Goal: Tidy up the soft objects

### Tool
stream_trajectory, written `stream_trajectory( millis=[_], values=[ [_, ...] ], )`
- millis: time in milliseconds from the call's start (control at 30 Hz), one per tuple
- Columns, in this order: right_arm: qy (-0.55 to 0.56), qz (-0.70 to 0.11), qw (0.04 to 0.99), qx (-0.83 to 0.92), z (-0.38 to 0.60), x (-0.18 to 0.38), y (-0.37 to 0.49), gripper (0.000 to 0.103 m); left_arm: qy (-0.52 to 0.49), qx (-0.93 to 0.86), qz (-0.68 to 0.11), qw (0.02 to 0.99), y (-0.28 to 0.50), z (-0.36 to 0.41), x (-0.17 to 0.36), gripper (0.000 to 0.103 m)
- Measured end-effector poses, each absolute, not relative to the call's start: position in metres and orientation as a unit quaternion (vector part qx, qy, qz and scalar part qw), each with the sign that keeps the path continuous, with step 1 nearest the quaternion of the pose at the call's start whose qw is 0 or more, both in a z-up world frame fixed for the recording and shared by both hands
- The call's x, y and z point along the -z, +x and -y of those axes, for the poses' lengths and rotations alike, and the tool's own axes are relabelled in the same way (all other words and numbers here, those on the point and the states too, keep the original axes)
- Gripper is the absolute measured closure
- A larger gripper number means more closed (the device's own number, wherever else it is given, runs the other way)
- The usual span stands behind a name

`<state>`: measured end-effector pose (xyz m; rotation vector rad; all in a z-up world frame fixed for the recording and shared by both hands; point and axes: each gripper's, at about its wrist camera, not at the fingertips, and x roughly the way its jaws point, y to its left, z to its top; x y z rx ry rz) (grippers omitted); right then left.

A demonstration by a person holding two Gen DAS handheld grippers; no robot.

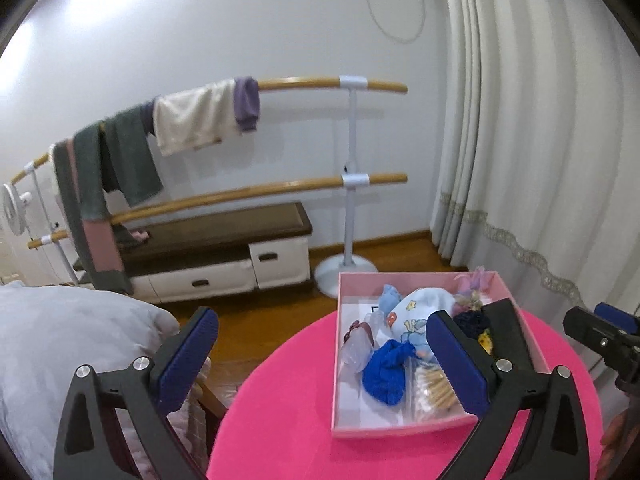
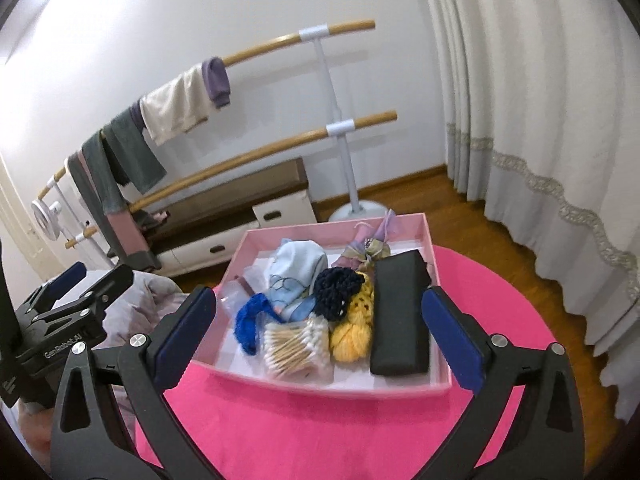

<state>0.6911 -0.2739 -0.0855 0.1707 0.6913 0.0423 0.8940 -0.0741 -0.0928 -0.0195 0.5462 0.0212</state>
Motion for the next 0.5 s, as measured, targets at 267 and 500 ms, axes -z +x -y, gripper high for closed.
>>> stream_trajectory(
  millis=[267, 500],
  values=[
    [0.075, -0.297, 0.952, -0.006, 0.259, 0.059, 0.606, 0.000, -0.015, -0.012, -0.227, 0.974, 0.796, 0.068, 0.092, 0.000],
    [0.058, -0.272, 0.960, 0.019, 0.250, 0.049, 0.544, 0.000, -0.014, -0.036, -0.215, 0.976, 0.687, 0.076, 0.118, 0.000]
  ],
)
